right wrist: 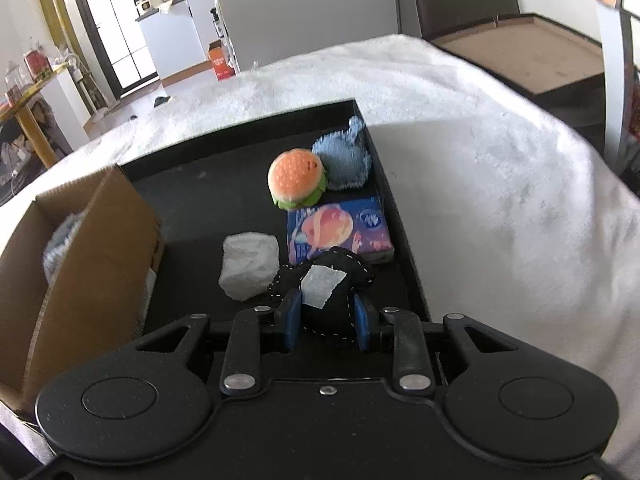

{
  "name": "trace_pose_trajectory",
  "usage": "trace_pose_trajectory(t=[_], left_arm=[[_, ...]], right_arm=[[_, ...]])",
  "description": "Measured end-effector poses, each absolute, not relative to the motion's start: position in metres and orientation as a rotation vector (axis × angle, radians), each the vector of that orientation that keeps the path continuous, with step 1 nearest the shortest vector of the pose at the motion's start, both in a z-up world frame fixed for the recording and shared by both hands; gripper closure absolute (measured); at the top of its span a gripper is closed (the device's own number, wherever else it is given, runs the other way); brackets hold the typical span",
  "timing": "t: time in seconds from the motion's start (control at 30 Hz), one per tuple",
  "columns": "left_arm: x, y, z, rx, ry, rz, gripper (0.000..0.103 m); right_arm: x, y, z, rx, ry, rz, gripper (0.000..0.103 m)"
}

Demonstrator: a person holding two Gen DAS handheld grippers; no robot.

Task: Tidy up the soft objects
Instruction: 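Move the right gripper to the black-and-white item and grasp it, then carry the black item with the right gripper into the box and release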

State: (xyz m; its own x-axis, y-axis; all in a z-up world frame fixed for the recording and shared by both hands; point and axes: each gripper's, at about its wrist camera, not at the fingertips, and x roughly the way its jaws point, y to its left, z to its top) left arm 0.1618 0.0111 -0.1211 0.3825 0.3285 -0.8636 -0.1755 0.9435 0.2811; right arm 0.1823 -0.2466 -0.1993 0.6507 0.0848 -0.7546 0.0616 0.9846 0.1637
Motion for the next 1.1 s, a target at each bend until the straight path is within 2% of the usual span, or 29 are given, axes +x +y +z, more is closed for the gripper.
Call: trace_pose_trajectory(t=[1.1], left_arm=[[0.141,0.052,-0.107,-0.046,1.040,0.211,0.035]], right_arm=[[0.170,-0.189,-0.116,0.072,0.758,0.083,0.075]])
